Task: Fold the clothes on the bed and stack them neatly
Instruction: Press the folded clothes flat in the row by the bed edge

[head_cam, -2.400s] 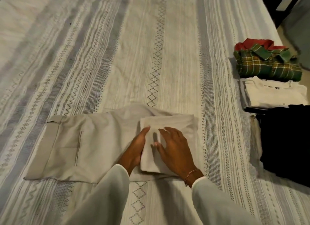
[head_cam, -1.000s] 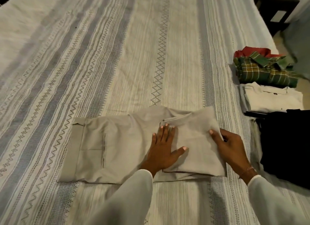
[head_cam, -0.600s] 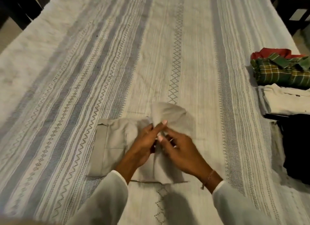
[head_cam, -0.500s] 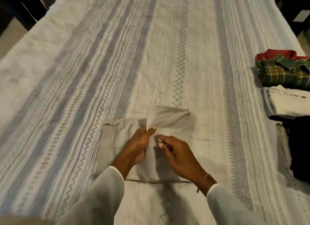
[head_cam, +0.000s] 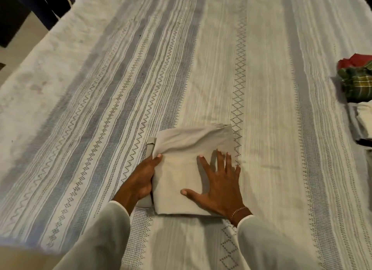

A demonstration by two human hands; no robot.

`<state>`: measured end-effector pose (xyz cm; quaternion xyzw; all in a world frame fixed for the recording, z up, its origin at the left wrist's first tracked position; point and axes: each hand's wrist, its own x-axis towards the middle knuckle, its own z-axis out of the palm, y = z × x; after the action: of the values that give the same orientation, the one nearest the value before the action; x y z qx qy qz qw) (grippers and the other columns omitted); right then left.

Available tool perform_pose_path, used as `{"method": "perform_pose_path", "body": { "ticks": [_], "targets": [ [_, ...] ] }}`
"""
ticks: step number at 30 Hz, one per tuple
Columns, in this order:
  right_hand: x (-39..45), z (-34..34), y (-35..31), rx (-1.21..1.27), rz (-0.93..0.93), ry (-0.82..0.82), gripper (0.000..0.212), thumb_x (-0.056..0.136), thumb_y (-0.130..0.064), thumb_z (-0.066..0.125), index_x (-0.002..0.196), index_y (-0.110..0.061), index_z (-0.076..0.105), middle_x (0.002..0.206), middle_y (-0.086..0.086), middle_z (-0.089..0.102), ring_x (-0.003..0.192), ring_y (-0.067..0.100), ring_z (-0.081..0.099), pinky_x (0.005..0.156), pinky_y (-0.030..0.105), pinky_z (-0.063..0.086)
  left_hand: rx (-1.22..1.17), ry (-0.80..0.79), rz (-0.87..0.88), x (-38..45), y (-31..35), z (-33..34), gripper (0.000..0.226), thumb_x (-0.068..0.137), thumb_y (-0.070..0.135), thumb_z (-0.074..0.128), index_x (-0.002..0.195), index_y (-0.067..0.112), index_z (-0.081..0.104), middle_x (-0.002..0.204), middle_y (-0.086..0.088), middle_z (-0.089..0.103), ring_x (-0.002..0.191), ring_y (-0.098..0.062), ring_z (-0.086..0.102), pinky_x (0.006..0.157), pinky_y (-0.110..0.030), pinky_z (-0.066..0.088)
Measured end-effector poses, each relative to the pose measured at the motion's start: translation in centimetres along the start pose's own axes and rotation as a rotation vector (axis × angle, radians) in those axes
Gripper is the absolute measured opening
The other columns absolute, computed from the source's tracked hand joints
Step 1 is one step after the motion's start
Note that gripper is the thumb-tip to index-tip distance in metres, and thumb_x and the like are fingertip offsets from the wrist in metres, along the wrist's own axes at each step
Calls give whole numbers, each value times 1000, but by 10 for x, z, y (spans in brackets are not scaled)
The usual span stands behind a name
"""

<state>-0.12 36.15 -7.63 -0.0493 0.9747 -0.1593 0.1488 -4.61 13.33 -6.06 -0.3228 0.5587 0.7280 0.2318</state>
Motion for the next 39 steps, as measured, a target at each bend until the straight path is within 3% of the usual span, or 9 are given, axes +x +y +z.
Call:
{"method": "perform_pose_path", "body": {
  "ticks": [4, 9, 11, 16, 23, 28, 31, 34, 39],
  "targets": [
    [8, 27, -19, -20, 33, -20, 121, 59, -108, 20, 159, -43, 0, 165, 11, -26, 149, 41, -26, 112, 76, 0, 194, 93, 109, 7, 0, -16, 26, 105, 31, 51, 124, 18, 62, 113, -8, 73, 103, -24, 70, 84, -38, 56],
    [9, 49, -31, -59, 66, 7, 120, 62, -106, 23, 160, -37, 18, 168, 17, -10, 152, 47, -11, 110, 78, 2, 1320, 600, 457, 13, -15, -14, 35, 99, 39, 53, 123, 14, 51, 112, -11, 63, 101, -34, 61, 76, -42, 50],
    [11, 51, -36, -70, 52, 26, 119, 64, -105, 24, 160, -37, 16, 167, 19, -9, 152, 47, -11, 110, 78, 1, 1493, 674, 434, 6, -21, 3, 55, 96, 46, 56, 136, 11, 43, 120, -16, 57, 106, -35, 56, 81, -47, 50],
    [18, 59, -47, -95, -56, 66, 113, 67, -103, 29, 159, -38, 22, 168, 18, -4, 152, 47, -8, 110, 78, 3, 1236, 514, 255, 24, -37, 0, 86, 100, 55, 40, 155, -3, 8, 149, -28, 35, 134, -43, 38, 107, -53, 37],
    [26, 59, -45, -36, -52, -22, 105, 74, -99, 20, 160, -39, 15, 168, 12, -12, 153, 40, -16, 115, 72, -2, 1082, 591, 42, 38, -24, 3, 79, 96, 65, 41, 140, 0, 33, 145, -28, 35, 134, -45, 33, 107, -55, 33],
    [23, 35, 11, 302, 367, 454, 58, 101, -56, 41, 136, -11, 52, 137, 15, 54, 126, 35, 51, 99, 47, 45, 838, 565, 20, 42, -20, -2, 103, 88, 76, 47, 145, -8, 28, 143, -27, 48, 127, -43, 51, 104, -50, 45],
    [30, 25, 40, 516, 595, 256, 42, 101, -47, 51, 121, -10, 55, 108, 8, 65, 99, 29, 59, 80, 32, 41, 842, 529, 55, 46, -20, -11, 96, 90, 75, 45, 139, -8, 42, 134, -26, 56, 118, -41, 59, 95, -43, 48],
    [41, 16, 50, 688, 537, 103, 28, 99, -40, 59, 91, -14, 59, 78, -3, 62, 79, 23, 58, 66, 32, 40, 852, 491, 122, 43, -15, -8, 89, 91, 76, 37, 124, -4, 56, 119, -23, 64, 105, -38, 64, 83, -40, 48],
    [32, 5, 56, 902, 472, 89, 27, 102, -38, 55, 105, -13, 63, 99, 5, 69, 95, 26, 65, 87, 40, 53, 782, 429, 242, 21, -11, -2, 81, 89, 76, 37, 97, -1, 60, 91, -14, 66, 79, -28, 63, 70, -36, 50]
  ]
}}
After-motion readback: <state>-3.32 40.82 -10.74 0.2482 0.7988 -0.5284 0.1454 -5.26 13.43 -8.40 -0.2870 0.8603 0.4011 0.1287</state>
